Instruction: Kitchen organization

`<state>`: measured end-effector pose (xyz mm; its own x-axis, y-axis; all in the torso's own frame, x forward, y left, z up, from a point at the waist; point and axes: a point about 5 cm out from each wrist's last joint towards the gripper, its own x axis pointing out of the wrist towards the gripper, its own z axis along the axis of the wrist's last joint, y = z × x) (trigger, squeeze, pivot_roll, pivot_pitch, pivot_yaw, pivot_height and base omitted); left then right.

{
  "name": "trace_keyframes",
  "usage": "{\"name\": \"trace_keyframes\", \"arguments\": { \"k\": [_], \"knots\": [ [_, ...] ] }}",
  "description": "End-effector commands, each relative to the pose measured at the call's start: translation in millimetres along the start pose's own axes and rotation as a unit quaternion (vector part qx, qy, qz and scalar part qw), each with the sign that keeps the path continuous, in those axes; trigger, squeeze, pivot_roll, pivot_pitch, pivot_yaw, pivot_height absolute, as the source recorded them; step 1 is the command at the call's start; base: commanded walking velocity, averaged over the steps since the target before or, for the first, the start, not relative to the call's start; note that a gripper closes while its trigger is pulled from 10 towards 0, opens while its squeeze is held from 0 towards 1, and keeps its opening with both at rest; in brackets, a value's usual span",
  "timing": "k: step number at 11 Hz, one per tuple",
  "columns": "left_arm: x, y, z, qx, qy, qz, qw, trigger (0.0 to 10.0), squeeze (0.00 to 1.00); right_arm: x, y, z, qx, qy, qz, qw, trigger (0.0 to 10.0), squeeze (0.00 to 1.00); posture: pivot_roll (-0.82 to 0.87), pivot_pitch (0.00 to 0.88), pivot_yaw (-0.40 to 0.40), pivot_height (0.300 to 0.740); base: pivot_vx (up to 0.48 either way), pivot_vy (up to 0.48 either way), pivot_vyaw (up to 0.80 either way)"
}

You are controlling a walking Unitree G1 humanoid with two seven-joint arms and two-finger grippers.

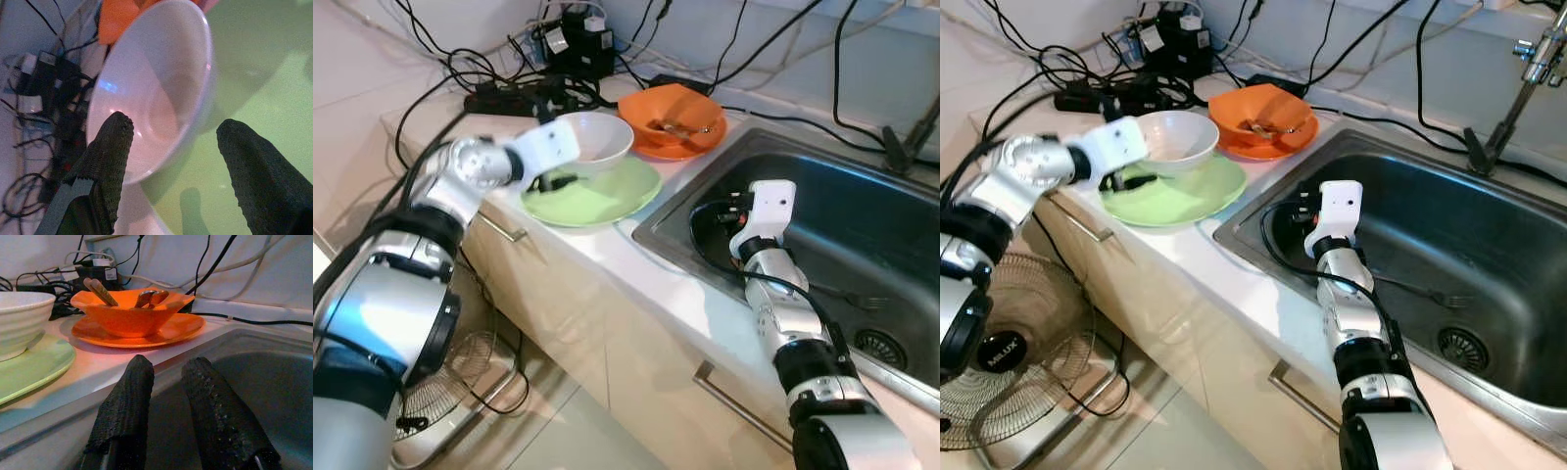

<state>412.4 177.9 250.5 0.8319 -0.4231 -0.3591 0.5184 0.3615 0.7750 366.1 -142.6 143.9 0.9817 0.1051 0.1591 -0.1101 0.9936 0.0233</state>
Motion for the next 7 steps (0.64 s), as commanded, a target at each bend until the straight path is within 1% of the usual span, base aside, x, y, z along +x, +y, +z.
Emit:
{"name": "trace_keyframes", "arguments": {
  "k": [1,3,4,7],
  "knots": [
    [0.6,4.7,4.6,0.012,0.007,0.005,1.0,10.0,0.0,-7.7,2.4,-15.0,0.004,0.034,0.0,0.999,10.0,0.0,0.16,0.048,0.058,0.74,0.0,0.0,0.0],
    [2.1,0.6,0.8,0.017,0.034,-0.019,0.999,10.0,0.0,-9.2,6.4,-13.6,0.006,0.033,0.004,0.999,10.0,0.0,0.14,0.056,0.066,0.74,0.0,0.0,0.0],
    [2.6,-1.1,0.4,0.012,0.035,-0.03,0.999,10.0,0.0,-11.5,5.8,-13.8,0.006,0.034,0.002,0.999,10.0,0.0,0.14,0.062,0.068,0.74,0.0,0.0,0.0],
    [2.3,-2.0,-4.3,0.012,0.05,-0.025,0.998,10.0,0.0,-16.6,2.7,-16.0,0.004,0.041,-0.002,0.999,10.0,0.0,0.13,0.066,0.068,0.74,0.0,0.0,0.0]
  ]
}}
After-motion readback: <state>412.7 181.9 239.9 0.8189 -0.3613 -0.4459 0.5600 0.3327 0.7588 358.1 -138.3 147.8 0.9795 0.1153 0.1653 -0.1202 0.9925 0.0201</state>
